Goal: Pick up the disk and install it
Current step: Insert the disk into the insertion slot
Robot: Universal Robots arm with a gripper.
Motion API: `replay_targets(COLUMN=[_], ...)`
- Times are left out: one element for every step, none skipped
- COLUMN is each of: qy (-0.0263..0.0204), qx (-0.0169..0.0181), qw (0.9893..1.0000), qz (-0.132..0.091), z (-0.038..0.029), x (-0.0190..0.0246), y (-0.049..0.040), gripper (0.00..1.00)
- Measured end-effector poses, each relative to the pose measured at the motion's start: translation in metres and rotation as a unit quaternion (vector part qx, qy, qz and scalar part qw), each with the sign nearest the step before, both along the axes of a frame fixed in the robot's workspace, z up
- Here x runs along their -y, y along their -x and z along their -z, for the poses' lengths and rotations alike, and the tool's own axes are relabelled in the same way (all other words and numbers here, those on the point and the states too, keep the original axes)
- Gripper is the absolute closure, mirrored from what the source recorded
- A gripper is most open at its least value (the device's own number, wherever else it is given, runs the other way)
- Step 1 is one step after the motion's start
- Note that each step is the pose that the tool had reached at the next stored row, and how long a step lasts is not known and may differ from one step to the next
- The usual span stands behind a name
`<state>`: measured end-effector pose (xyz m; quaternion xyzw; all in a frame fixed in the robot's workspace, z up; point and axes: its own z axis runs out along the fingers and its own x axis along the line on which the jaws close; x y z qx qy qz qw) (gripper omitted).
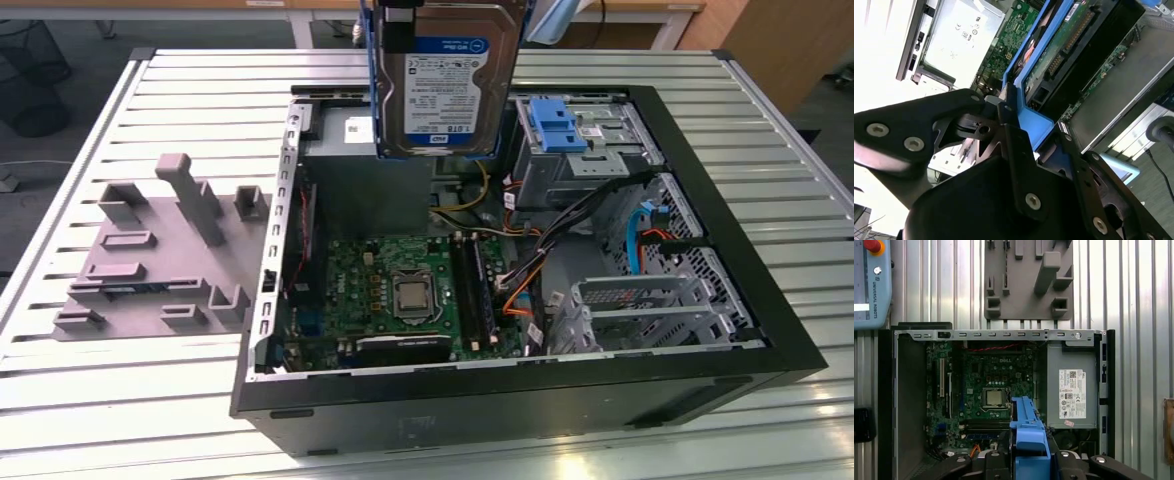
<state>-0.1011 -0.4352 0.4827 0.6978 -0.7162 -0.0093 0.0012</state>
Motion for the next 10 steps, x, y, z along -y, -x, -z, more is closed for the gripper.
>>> replay_targets(qy=[0.0000,0.0000,0.0000,0.0000,0.0000,0.0000,0.0000,0.0000,0.0000,0.0000], qx=[0.0000,0.0000,0.0000,0.0000,0.0000,0.0000,0.0000,0.0000,0.0000,0.0000], qw=[1.0000,1.0000,1.0000,1.0000,1.0000,1.0000,1.0000,1.0000,1.0000,1.0000], qz=[0.000,0.000,0.000,0.000,0.000,0.000,0.000,0.000,0.000,0.000], z=[0.0000,0.0000,0.0000,0.0000,0.0000,0.0000,0.0000,0.0000,0.0000,0.0000], x=[0.0000,0.0000,0.0000,0.0000,0.0000,0.0000,0.0000,0.0000,0.0002,0.0009], y=[0.0000,0.0000,0.0000,0.0000,0.0000,0.0000,0.0000,0.0000,0.0000,-0.0001], gripper=[0.64,0.64,0.64,0.64,0.64,0.64,0.64,0.64,0.64,0.64])
